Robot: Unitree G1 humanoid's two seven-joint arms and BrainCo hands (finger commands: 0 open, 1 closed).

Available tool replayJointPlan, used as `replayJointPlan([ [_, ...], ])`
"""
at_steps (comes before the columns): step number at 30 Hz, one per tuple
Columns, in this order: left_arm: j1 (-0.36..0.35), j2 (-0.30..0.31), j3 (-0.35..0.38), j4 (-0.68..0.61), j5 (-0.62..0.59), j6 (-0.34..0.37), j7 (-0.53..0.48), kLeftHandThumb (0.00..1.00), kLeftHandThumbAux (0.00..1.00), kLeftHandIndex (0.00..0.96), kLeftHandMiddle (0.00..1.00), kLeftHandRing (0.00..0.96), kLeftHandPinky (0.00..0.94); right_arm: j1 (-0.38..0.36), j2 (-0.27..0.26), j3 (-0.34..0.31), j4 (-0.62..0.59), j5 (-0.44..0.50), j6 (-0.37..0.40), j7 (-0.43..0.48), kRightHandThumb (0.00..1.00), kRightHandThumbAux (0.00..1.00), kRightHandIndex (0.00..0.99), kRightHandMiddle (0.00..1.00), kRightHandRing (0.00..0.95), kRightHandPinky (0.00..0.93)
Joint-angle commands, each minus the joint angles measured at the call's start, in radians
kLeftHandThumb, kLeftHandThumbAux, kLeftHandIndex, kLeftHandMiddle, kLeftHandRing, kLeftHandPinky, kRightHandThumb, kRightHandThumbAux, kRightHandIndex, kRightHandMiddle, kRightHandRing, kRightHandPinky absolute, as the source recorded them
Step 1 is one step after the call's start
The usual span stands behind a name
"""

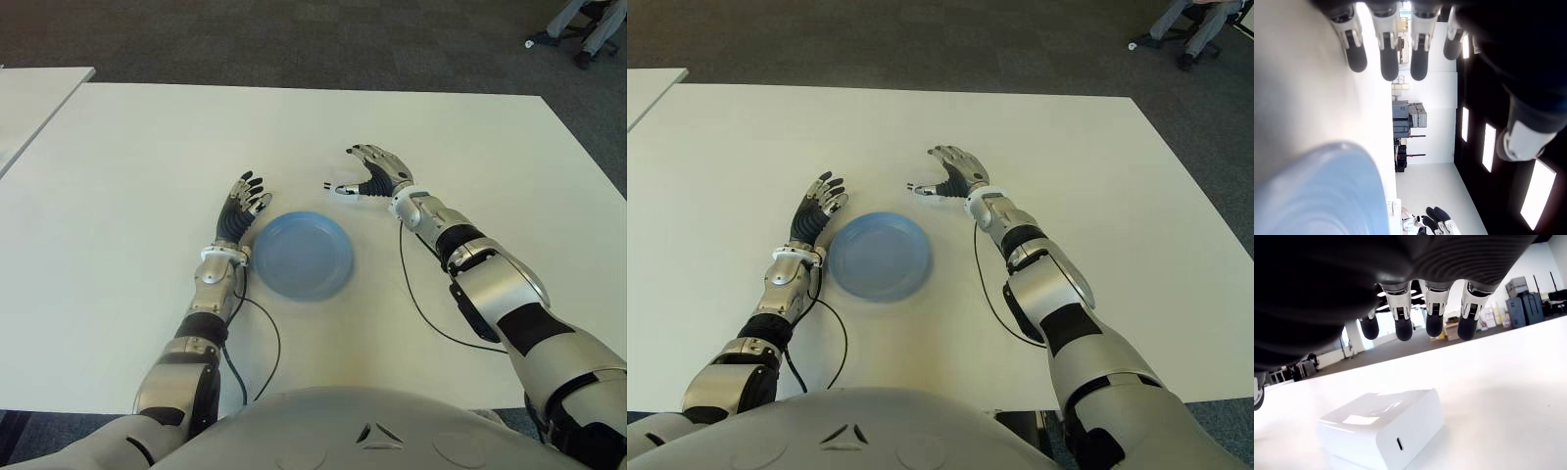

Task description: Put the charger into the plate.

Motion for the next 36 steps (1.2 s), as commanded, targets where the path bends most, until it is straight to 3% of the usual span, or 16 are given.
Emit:
replayJointPlan([
  [1,0.057,-0.010,-0.014,0.029,0.005,0.060,-0.014,0.000,0.556,0.039,0.165,0.157,0.152,0.017,0.016,-0.008,0.011,0.020,0.022,0.030,0.304,0.331,0.000,0.000,0.000,0.000],
  [22,0.088,-0.006,-0.028,-0.029,0.001,0.078,-0.026,0.000,0.554,0.036,0.169,0.160,0.152,0.052,0.053,0.014,0.026,0.008,0.068,0.175,0.288,0.326,0.000,0.000,0.000,0.000],
  [36,0.099,-0.002,-0.036,-0.044,-0.001,0.074,-0.034,0.000,0.545,0.040,0.173,0.165,0.160,0.064,0.075,0.019,0.034,0.017,0.122,0.212,0.261,0.371,0.000,0.000,0.000,0.000],
])
